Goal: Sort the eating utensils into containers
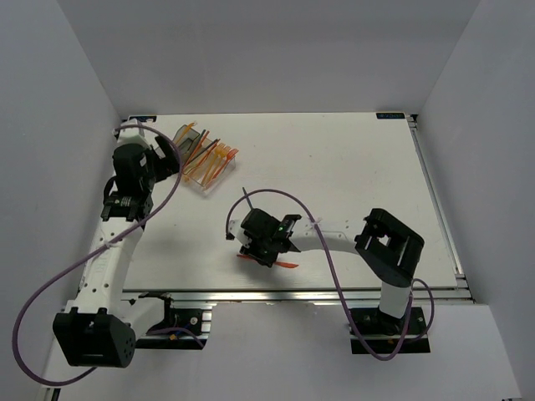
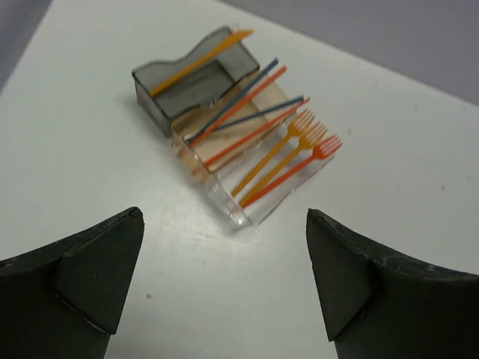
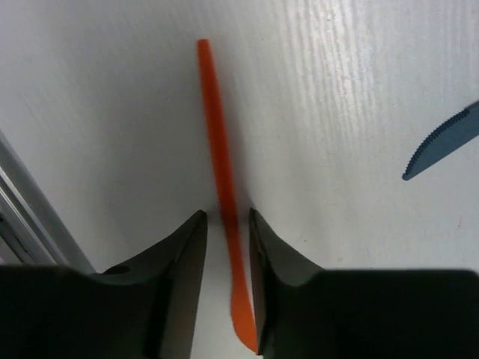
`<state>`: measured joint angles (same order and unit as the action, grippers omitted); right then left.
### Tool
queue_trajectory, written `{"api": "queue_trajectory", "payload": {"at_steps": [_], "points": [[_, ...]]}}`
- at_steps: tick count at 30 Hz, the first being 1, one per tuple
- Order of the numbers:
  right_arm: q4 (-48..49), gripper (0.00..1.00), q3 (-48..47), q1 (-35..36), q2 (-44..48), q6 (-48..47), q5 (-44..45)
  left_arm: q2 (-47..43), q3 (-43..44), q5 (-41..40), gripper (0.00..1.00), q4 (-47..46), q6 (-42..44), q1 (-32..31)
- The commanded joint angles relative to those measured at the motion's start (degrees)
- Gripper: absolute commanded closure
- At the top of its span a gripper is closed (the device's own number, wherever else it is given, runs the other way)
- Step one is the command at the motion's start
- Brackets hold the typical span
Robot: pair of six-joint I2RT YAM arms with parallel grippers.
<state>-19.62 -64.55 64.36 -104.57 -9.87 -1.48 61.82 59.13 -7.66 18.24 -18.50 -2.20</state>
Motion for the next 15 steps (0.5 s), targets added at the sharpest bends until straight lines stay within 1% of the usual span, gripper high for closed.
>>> {"api": "queue_trajectory", "payload": {"at_steps": [1, 2, 4, 5, 7, 8, 9, 10, 13, 14, 15], "points": [[-1.0, 0.68, 0.8, 0.2, -3.4, -0.1, 0.9, -4.5, -3.8, 3.3, 0.02, -0.3, -0.9, 0.1], [-0.9, 0.79, 1.0, 0.2, -4.0, 0.1, 1.3, -5.0, -4.6, 4.1, 0.02, -0.3, -1.4, 0.0], [-0.6, 0.92, 1.1, 0.5, -3.6, 0.2, 1.2, -6.3, -6.1, 6.6, 0.02, 0.0, -2.1, 0.0], [-0.2, 1.0, 1.4, 0.7, -3.0, 0.2, 1.0, -6.5, -6.6, 7.6, 0.02, 0.4, -2.5, 0.1], [1.9, 1.0, 1.9, 0.8, -1.3, 0.5, 0.4, -7.2, -7.6, 13.0, 0.02, 0.7, -3.2, 0.1], [2.8, 1.0, 2.4, 0.7, 1.3, 1.4, 0.7, -7.9, -8.2, 15.8, 0.02, 0.0, -4.2, 0.1], [5.5, 1.0, 2.8, 0.7, 2.8, 2.1, 1.2, -8.4, -8.8, 22.5, 0.02, -1.0, -4.6, 0.0], [6.9, 1.0, 3.0, 0.5, 6.3, 3.1, 1.2, -8.9, -10.5, 25.6, 0.02, -2.3, -5.3, 0.0], [10.7, 1.0, 3.4, -1.9, 11.9, 8.6, -0.1, -11.5, -12.3, 30.7, 0.02, -6.0, -9.0, 0.0], [11.1, 1.0, 3.3, -3.8, 12.9, 12.5, -0.2, -12.0, -12.9, 31.6, 0.02, -6.5, -9.5, 0.0], [11.3, 1.0, 2.7, -4.7, 13.6, 14.3, -0.2, -12.7, -13.2, 32.8, 0.02, -7.5, -10.0, 0.1]]}}
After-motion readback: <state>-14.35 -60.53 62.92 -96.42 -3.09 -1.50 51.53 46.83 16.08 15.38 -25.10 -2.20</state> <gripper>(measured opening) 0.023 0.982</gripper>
